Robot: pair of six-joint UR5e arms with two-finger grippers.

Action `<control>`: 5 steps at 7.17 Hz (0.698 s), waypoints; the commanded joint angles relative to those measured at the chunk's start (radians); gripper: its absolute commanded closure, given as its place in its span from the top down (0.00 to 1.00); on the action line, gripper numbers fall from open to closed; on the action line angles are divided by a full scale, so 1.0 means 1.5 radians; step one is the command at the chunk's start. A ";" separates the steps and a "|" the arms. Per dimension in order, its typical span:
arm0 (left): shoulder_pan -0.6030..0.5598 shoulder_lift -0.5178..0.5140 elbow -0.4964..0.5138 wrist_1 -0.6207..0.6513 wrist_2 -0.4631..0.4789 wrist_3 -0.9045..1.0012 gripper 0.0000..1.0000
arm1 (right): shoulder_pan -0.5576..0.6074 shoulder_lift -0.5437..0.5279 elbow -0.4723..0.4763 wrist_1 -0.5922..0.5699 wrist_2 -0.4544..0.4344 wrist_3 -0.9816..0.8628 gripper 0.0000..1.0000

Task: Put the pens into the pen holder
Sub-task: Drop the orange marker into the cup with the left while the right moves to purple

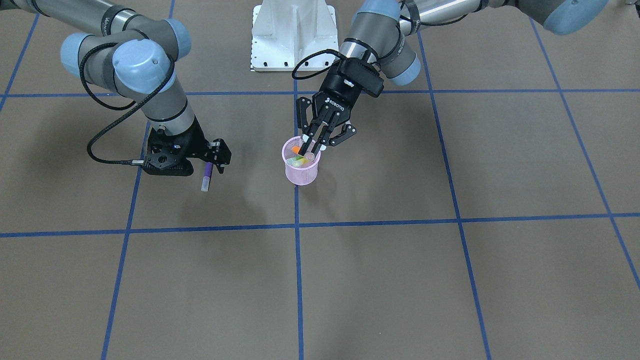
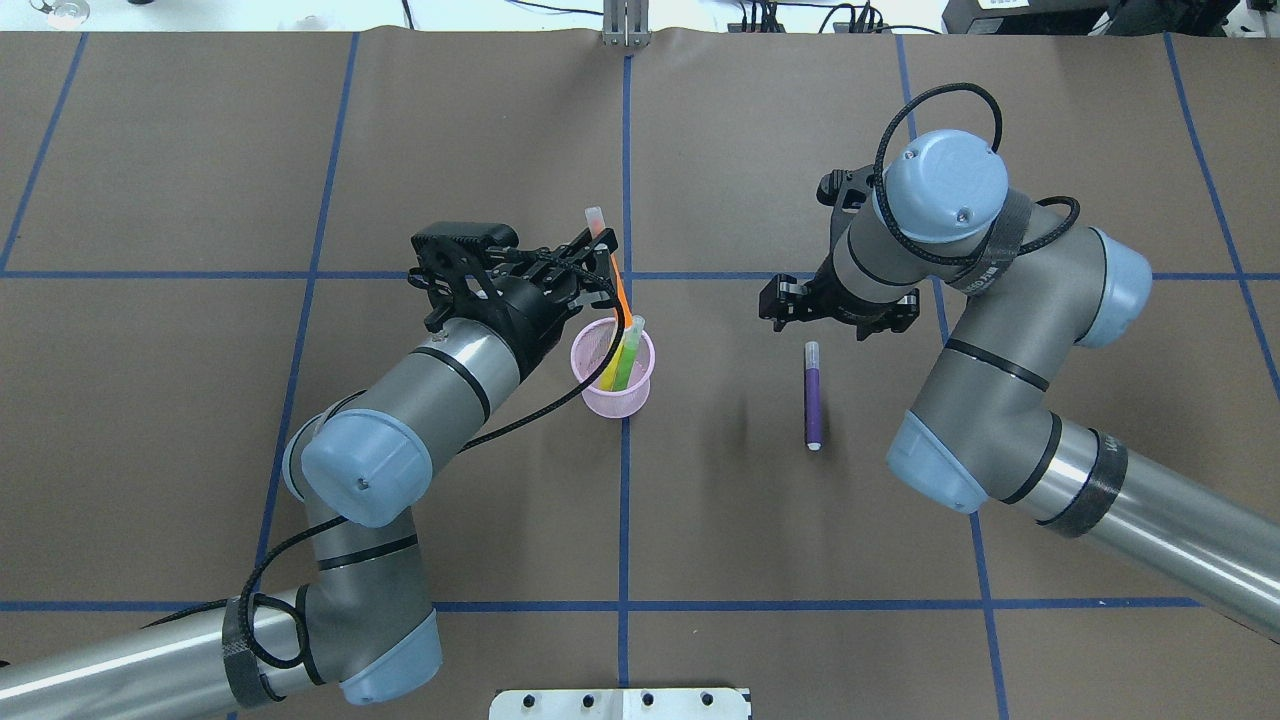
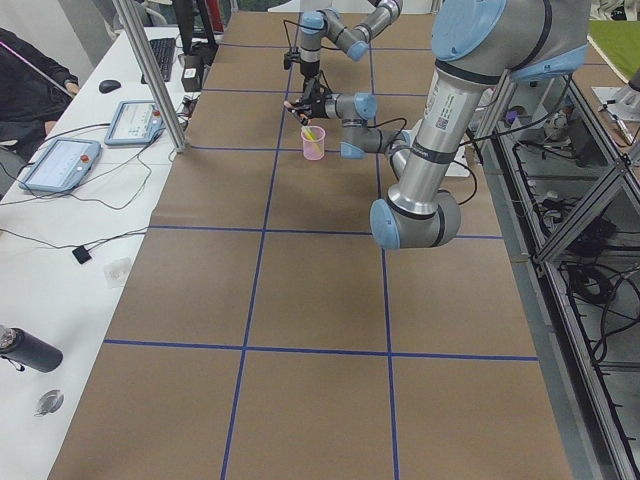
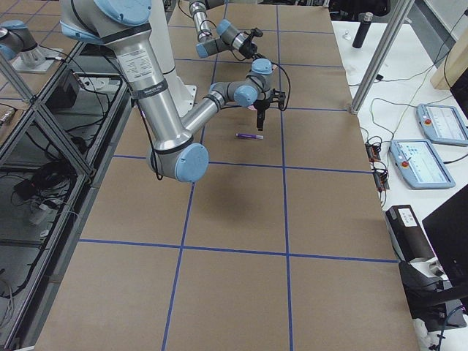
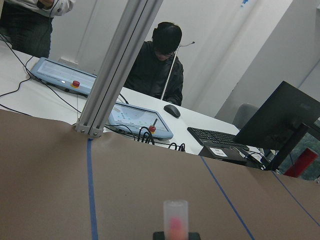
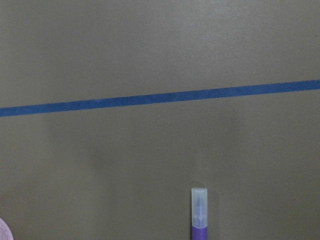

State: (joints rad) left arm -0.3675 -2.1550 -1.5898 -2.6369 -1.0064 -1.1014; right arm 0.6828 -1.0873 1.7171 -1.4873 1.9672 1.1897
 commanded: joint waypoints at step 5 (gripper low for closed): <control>0.005 0.007 0.010 -0.002 -0.032 0.054 0.00 | -0.002 0.010 -0.025 0.001 0.038 0.054 0.99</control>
State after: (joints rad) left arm -0.3624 -2.1484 -1.5804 -2.6397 -1.0440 -1.0255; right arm 0.6797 -1.0757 1.6814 -1.4864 2.0157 1.2595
